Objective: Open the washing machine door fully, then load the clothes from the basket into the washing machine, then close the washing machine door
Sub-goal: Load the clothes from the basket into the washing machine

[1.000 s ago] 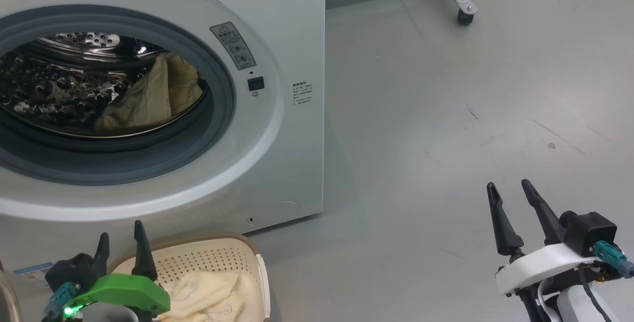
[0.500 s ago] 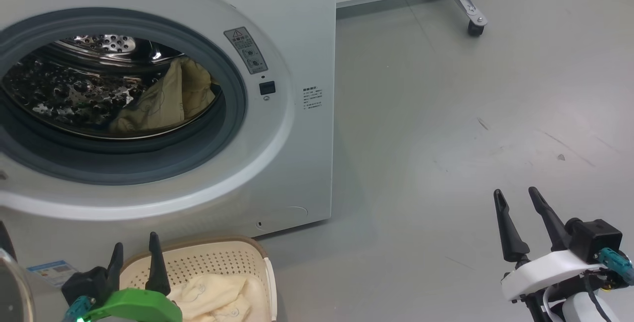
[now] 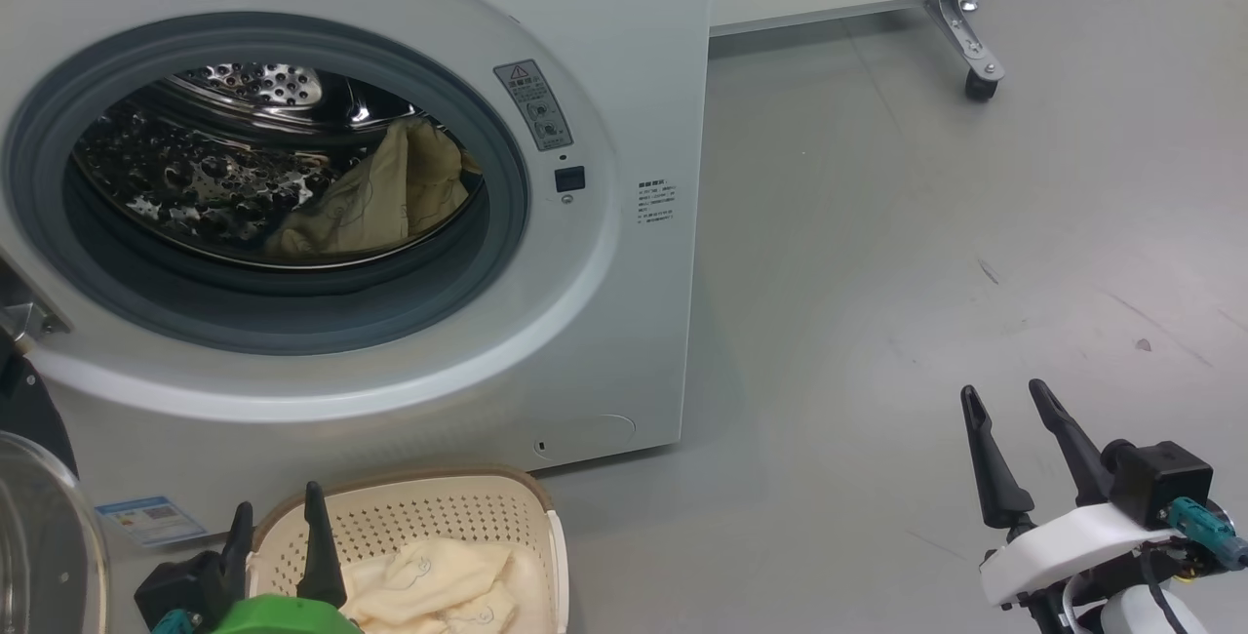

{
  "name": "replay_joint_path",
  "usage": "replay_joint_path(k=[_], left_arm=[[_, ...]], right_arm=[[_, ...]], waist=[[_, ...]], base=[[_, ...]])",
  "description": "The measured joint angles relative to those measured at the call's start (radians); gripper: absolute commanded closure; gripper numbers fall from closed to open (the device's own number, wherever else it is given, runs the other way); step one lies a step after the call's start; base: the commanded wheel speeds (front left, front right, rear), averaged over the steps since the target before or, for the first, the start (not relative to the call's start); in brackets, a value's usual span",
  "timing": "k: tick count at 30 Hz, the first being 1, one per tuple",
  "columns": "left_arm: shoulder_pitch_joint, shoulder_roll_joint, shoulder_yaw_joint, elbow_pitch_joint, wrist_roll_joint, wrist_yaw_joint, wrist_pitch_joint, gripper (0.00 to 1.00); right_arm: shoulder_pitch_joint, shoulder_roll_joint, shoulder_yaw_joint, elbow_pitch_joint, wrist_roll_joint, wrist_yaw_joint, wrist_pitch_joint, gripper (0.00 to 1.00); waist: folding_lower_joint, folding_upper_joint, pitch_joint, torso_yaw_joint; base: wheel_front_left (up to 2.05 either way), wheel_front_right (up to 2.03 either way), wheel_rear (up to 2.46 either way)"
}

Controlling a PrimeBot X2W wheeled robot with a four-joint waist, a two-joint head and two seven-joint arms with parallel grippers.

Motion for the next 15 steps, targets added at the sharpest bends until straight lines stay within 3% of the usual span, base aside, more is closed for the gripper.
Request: replay_joint_path(k=[15], left_arm=[[0.039, 0.001, -0.002, -0.049, -0.003, 0.037, 0.0, 0.0]], right_arm=[[0.003, -0.009, 0.017, 0.0, -0.007, 0.0, 0.0, 0.0]], waist=[[0.0, 0.0, -0.008, 0.029]], base=[[0.0, 0.0, 0.0]])
